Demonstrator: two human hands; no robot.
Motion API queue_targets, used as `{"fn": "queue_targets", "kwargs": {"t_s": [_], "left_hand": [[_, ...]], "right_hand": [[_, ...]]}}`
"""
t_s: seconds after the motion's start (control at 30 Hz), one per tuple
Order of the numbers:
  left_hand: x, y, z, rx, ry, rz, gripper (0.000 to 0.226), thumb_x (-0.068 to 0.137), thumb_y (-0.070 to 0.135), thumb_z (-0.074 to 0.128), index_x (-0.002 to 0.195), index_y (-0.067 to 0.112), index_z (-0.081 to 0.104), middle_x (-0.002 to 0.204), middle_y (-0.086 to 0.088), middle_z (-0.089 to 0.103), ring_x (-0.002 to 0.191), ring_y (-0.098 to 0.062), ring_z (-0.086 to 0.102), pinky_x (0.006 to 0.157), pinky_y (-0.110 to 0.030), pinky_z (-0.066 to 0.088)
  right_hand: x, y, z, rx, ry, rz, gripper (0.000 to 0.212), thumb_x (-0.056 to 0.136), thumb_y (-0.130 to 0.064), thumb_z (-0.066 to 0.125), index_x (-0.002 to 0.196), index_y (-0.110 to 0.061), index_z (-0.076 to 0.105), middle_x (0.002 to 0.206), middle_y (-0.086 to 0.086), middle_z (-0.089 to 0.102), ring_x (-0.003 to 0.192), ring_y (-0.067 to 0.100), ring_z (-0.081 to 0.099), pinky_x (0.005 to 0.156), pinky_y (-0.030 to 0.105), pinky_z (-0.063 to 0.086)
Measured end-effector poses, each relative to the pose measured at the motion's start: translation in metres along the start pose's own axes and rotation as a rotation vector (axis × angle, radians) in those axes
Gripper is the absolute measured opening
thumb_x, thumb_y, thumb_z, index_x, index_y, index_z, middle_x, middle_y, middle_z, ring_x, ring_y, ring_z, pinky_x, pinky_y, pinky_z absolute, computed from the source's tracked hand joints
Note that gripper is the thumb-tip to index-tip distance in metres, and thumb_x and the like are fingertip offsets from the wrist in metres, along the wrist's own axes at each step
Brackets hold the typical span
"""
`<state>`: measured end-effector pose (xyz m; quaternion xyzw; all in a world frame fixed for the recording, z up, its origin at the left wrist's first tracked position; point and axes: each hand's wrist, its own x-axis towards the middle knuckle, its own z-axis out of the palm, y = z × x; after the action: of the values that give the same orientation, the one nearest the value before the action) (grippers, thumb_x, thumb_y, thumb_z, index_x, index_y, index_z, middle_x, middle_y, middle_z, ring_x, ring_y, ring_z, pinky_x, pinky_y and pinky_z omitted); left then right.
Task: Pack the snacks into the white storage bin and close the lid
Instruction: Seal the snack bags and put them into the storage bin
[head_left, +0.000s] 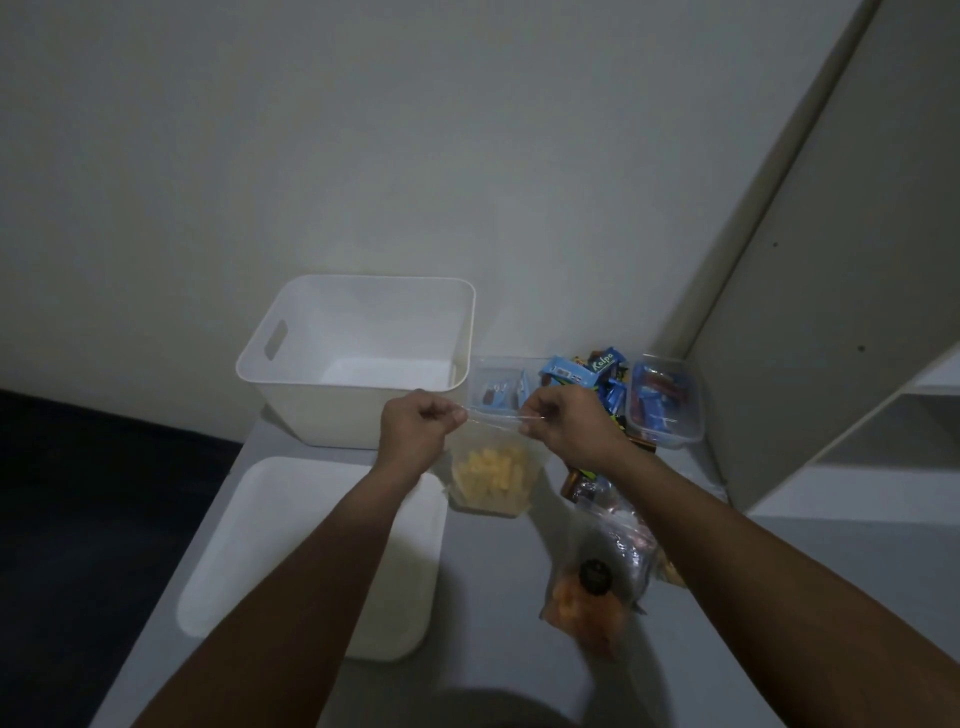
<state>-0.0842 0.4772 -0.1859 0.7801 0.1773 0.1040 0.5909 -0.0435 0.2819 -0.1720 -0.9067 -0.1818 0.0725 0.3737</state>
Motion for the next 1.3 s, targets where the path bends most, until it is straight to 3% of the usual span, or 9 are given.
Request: {"fn": "queue_targets", "kwargs": {"t_s": [0.2, 0.33, 0.5, 0.63, 0.73, 0.83, 1.0, 1.2, 1.3], "left_hand": [[-0.003, 0.005, 0.0, 0.03, -0.168, 0.03, 0.012, 0.074, 0.007, 0.078, 0.082, 0.012, 0.071, 0.085, -0.009, 0.07, 0.079, -0.02, 0.061, 0.077, -0.031, 0.053], [-0.004, 0.007, 0.004, 0.099, -0.117, 0.068, 0.009, 0.073, 0.006, 0.079, 0.079, 0.01, 0.073, 0.08, -0.009, 0.071, 0.08, -0.027, 0.065, 0.08, -0.038, 0.054], [-0.007, 0.008, 0.015, 0.191, -0.073, 0.114, 0.005, 0.076, 0.008, 0.076, 0.079, 0.009, 0.072, 0.08, -0.005, 0.069, 0.078, -0.021, 0.064, 0.071, -0.025, 0.048], [-0.013, 0.012, 0.022, 0.161, -0.103, 0.123, 0.008, 0.076, 0.009, 0.075, 0.082, 0.005, 0.073, 0.08, -0.007, 0.07, 0.073, -0.016, 0.062, 0.071, -0.026, 0.05], [-0.015, 0.013, 0.02, 0.135, -0.178, 0.128, 0.01, 0.077, 0.008, 0.075, 0.086, 0.004, 0.073, 0.078, -0.005, 0.068, 0.066, -0.004, 0.059, 0.065, -0.018, 0.049], [-0.015, 0.013, 0.022, 0.156, -0.133, 0.134, 0.007, 0.076, 0.008, 0.075, 0.083, 0.006, 0.074, 0.075, -0.005, 0.068, 0.064, -0.006, 0.059, 0.067, -0.023, 0.05], [-0.017, 0.016, 0.027, 0.19, -0.115, 0.15, 0.008, 0.075, 0.008, 0.076, 0.083, 0.007, 0.075, 0.074, -0.002, 0.068, 0.063, 0.001, 0.057, 0.059, -0.008, 0.043], [-0.016, 0.014, 0.021, 0.079, -0.109, 0.065, 0.01, 0.074, 0.006, 0.078, 0.083, 0.004, 0.076, 0.074, -0.004, 0.071, 0.06, 0.002, 0.062, 0.062, -0.009, 0.05], [-0.014, 0.013, 0.016, 0.102, -0.068, 0.07, 0.009, 0.073, 0.006, 0.078, 0.082, 0.005, 0.077, 0.076, -0.007, 0.073, 0.067, -0.009, 0.065, 0.066, -0.014, 0.052]], "right_hand": [[0.003, 0.0, -0.004, -0.067, 0.056, 0.05, 0.001, 0.082, -0.015, 0.072, 0.081, -0.015, 0.072, 0.081, 0.001, 0.071, 0.08, 0.017, 0.065, 0.079, 0.035, 0.054], [0.002, -0.001, -0.006, -0.086, 0.043, 0.031, 0.012, 0.08, -0.012, 0.071, 0.072, -0.02, 0.067, 0.076, 0.001, 0.069, 0.076, 0.017, 0.064, 0.077, 0.036, 0.055], [-0.001, -0.007, -0.001, -0.101, 0.029, -0.013, 0.007, 0.078, -0.022, 0.072, 0.076, -0.024, 0.066, 0.074, -0.005, 0.063, 0.073, 0.015, 0.061, 0.068, 0.034, 0.052], [-0.001, -0.01, 0.005, -0.157, 0.081, -0.034, 0.006, 0.081, -0.023, 0.071, 0.078, -0.018, 0.069, 0.07, -0.009, 0.057, 0.071, 0.013, 0.055, 0.065, 0.026, 0.04], [-0.001, -0.01, 0.004, -0.2, 0.104, -0.027, 0.005, 0.081, -0.022, 0.072, 0.081, -0.017, 0.072, 0.07, -0.009, 0.058, 0.07, 0.013, 0.055, 0.068, 0.025, 0.039], [0.0, -0.012, 0.004, -0.19, 0.081, -0.016, 0.005, 0.08, -0.024, 0.072, 0.077, -0.019, 0.071, 0.068, -0.009, 0.058, 0.07, 0.012, 0.056, 0.067, 0.025, 0.039], [0.001, -0.015, 0.007, -0.163, 0.048, -0.011, 0.014, 0.08, -0.021, 0.071, 0.069, -0.027, 0.063, 0.069, -0.007, 0.06, 0.069, 0.014, 0.058, 0.064, 0.026, 0.044], [-0.001, -0.011, 0.004, -0.168, 0.088, 0.009, 0.003, 0.083, -0.02, 0.069, 0.084, -0.019, 0.071, 0.076, -0.007, 0.061, 0.075, 0.013, 0.057, 0.069, 0.027, 0.045], [-0.002, -0.009, 0.003, -0.156, 0.043, 0.007, 0.006, 0.083, -0.022, 0.071, 0.088, -0.019, 0.07, 0.081, -0.006, 0.063, 0.08, 0.014, 0.06, 0.074, 0.03, 0.049]]}}
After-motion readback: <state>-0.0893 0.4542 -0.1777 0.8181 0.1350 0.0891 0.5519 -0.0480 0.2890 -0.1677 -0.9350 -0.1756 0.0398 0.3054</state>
